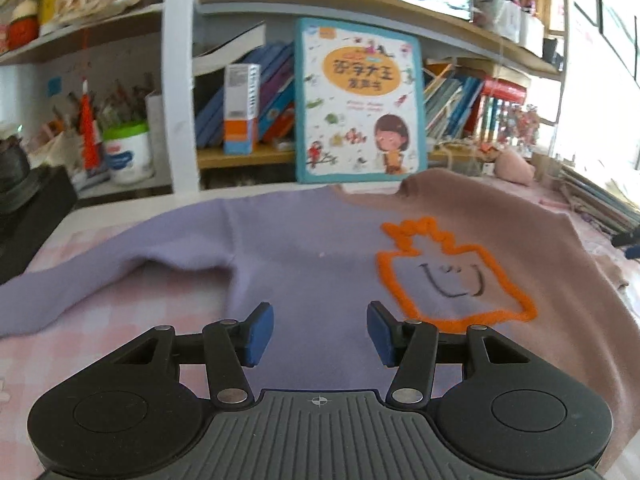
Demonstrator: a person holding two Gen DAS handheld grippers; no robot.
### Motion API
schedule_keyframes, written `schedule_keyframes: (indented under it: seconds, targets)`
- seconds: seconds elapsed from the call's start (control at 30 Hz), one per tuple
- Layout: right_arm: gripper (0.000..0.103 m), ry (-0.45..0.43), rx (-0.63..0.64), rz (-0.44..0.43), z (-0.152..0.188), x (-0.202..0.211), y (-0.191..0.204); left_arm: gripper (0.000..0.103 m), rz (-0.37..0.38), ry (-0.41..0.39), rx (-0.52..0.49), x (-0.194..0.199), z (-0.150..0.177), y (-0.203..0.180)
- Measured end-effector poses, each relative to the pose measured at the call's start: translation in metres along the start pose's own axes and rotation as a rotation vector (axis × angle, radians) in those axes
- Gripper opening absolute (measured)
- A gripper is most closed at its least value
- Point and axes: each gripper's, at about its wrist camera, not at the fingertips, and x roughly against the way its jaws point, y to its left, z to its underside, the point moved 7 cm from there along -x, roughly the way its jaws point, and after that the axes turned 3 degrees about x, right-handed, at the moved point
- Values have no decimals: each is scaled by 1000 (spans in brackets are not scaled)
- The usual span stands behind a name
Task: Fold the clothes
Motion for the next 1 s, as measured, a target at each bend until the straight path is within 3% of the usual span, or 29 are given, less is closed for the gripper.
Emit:
schedule_keyframes:
  seconds: [0.13, 0.17, 0.2, 0.23, 0.27, 0.37, 0.57, 0.6, 0.77, 0.83, 0.87, 0.9, 1.0]
  targets:
    - [61, 67, 66, 39, 18, -19, 0, 53, -23, 29, 23, 1, 10, 11]
    - [50, 66, 107, 49, 22, -23, 5, 53, -28, 32, 29, 1, 11, 13]
    - [29, 67, 137, 37, 23, -25, 11, 53, -33, 35, 35, 2, 12, 15]
    - [14, 70, 163, 21, 23, -27, 16, 53, -37, 37, 42, 3, 13, 18]
    - [8, 73, 189, 5, 23, -29, 21, 53, -40, 35, 55, 4, 13, 20]
    - [8, 9, 280, 47, -2, -31, 27, 53, -49, 29, 90, 7, 12, 27]
    - [8, -451, 546, 455, -114, 13, 23, 53, -77, -1, 116, 19, 8, 32]
    - [8, -486, 576, 496, -126, 16, 22, 53, -78, -1, 126, 20, 8, 33]
    - [11, -401, 549, 521, -150, -15, -4, 53, -75, -2, 162, 24, 10, 38]
    - [25, -339, 527, 544, -144, -33, -13, 53, -77, -5, 164, 27, 10, 39]
    - [44, -311, 510, 551, -138, -39, -18, 53, -81, -7, 164, 29, 9, 40]
    - [49, -292, 492, 515, -129, -41, -18, 53, -86, -9, 165, 32, 9, 42]
    - [49, -216, 458, 326, -94, -43, -2, 53, -118, -12, 165, 35, 8, 51]
